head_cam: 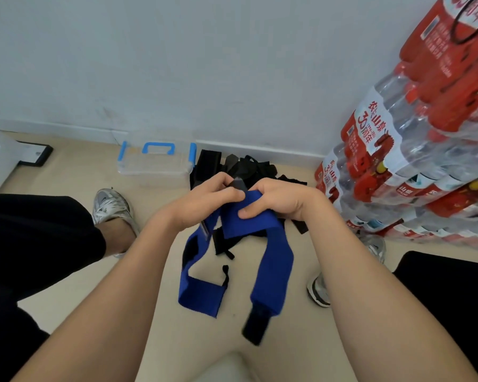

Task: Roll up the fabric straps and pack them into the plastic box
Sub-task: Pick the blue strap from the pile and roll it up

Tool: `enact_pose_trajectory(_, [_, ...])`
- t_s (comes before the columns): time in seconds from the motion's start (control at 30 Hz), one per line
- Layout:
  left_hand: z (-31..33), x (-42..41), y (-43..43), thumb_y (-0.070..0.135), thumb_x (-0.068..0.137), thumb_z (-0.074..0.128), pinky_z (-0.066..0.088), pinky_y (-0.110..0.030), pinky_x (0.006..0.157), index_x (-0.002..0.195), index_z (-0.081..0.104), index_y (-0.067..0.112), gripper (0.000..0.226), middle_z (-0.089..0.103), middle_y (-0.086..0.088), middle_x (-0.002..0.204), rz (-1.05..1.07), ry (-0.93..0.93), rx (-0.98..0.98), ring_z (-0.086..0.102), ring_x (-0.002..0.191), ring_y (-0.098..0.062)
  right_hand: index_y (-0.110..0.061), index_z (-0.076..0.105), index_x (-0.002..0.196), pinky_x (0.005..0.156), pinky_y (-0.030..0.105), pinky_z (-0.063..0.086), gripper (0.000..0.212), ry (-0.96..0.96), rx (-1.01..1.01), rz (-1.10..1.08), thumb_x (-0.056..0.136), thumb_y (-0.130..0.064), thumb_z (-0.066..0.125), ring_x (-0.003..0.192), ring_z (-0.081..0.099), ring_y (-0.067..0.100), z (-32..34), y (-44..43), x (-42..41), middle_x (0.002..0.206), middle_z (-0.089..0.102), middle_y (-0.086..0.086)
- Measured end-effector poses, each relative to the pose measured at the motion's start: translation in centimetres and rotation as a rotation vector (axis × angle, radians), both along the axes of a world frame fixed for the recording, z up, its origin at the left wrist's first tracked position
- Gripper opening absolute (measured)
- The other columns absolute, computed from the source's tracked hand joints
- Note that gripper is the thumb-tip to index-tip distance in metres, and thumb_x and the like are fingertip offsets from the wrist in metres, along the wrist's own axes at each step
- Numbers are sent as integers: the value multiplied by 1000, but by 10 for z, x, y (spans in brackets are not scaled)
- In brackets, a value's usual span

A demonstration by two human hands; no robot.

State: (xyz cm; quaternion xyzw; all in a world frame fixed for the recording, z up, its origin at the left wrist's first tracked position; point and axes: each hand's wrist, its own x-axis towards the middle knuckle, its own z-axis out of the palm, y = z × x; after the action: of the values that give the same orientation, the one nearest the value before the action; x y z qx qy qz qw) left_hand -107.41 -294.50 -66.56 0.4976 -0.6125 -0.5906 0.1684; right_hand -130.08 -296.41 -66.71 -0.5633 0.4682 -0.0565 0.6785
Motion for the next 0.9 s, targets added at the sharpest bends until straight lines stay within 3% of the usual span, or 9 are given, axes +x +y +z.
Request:
enact_pose_trajectory(0.07, [3,-2,-1,60,77,64,48,-46,98,92,62,31,32,64,9,97,26,114,110,62,97,-10,-18,86,89,71,26,61,8,-87,66,-47,89,-12,81,81,78,17,2,-3,-8,92,81,7])
enact_pose_trajectory(0.13, [6,-6,-2,47,78,58,45,-43,92,84,65,29,20,63,4,91,90,221,164,60,90,-13,-14,87,97,73,28,61,19,-126,102,-107,82,-11,75,85,78,21,1,-4,-16,98,82,11])
enact_pose_trajectory(0.23, [9,-8,-1,19,82,55,40,-46,91,91,58,15,10,56,-11,99,108,243,161,50,94,-27,-11,84,116,86,34,61,41,-110,99,-152,78,-10,68,100,77,30,-5,-8,-26,118,80,19])
enact_pose_trajectory(0.37, [5,-2,-3,1,106,52,46,-38,88,99,59,10,14,60,-11,97,73,257,137,55,91,-23,-14,87,106,79,32,56,44,49,-2,-225,67,-22,70,92,74,27,-10,-10,-28,107,83,12])
enact_pose_trajectory(0.5, [5,-6,-3,13,114,52,47,-32,86,101,64,14,17,63,-2,94,-5,193,61,58,87,-12,-13,86,112,79,32,54,42,-9,34,-322,76,-28,69,90,72,26,-12,-8,-30,111,82,17])
enact_pose_trajectory(0.6, [1,-14,-1,23,114,55,48,-26,82,100,67,25,18,65,9,91,-35,119,-53,58,87,-7,-7,82,119,74,31,59,35,-177,163,-374,94,-16,60,85,73,26,-10,-5,-32,111,79,21])
enact_pose_trajectory(0.73, [-4,-17,1,32,112,58,50,-29,80,98,67,40,20,66,20,87,-41,90,-129,61,85,-4,-3,80,112,72,34,62,32,-287,235,-387,97,-10,53,81,73,27,-4,-2,-30,104,77,20])
enact_pose_trajectory(0.8, [-3,-16,0,33,112,57,52,-33,84,102,67,38,15,69,14,93,-72,103,-136,64,92,-9,0,77,113,70,33,63,30,-283,217,-382,98,-11,54,82,73,28,-2,-1,-30,103,77,20])
enact_pose_trajectory(0.9, [-4,-15,-1,31,111,56,54,-41,91,105,66,31,11,72,-11,103,-107,126,-119,67,98,-16,-6,78,108,69,33,62,30,-281,198,-366,95,-32,73,83,74,26,-1,1,-33,99,78,16])
